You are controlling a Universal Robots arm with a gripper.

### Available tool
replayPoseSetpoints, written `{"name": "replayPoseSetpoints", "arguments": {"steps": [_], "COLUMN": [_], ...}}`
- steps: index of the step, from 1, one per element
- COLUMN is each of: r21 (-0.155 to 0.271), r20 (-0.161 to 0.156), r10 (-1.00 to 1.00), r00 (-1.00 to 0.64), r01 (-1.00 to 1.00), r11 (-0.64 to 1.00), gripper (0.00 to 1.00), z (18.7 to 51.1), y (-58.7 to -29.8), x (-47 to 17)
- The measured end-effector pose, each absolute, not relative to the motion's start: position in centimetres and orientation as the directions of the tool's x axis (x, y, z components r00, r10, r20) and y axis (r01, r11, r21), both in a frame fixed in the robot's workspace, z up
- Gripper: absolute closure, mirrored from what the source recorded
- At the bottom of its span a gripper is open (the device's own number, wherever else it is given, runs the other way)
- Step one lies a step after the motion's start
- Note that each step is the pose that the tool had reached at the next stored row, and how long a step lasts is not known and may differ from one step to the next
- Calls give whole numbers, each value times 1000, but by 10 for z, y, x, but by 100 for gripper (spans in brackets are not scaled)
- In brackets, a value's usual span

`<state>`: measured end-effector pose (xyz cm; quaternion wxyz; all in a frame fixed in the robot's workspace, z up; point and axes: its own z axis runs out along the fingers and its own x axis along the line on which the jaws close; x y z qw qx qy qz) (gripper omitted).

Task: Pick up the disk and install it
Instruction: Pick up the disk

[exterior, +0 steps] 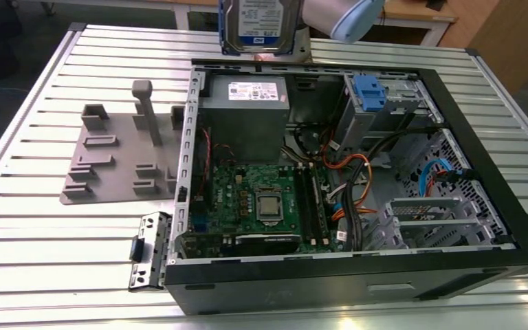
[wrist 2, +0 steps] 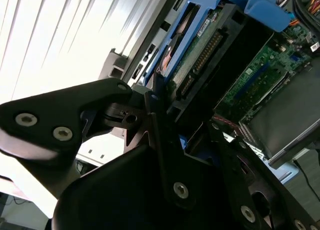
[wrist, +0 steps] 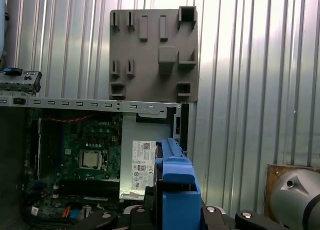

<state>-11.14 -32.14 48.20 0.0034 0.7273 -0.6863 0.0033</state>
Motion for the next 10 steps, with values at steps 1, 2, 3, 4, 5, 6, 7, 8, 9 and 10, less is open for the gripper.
{"name": "replayPoseSetpoints", "arguments": {"steps": [1, 2, 3, 4, 5, 6, 7, 8, 9, 10], "r21": [0, 0, 0, 0, 1, 0, 1, 0, 1, 1], "r20": [9, 9, 9, 9, 9, 9, 9, 9, 9, 9], "r10": [-998, -998, -998, -998, -998, -998, -998, -998, -998, -998], "r00": [58, 58, 58, 58, 58, 58, 58, 58, 58, 58], "r01": [-998, -998, -998, -998, -998, -998, -998, -998, -998, -998], "r11": [-58, -58, -58, -58, -58, -58, -58, -58, -58, -58], "gripper": [64, 64, 64, 64, 64, 64, 64, 64, 64, 64], "z": [482, 482, 482, 482, 482, 482, 482, 482, 482, 482], "y": [-322, -322, -322, -322, -322, -322, -322, -322, -323, -323], "x": [-110, -108, -106, -105, -103, -101, -99, -98, -96, -94]}}
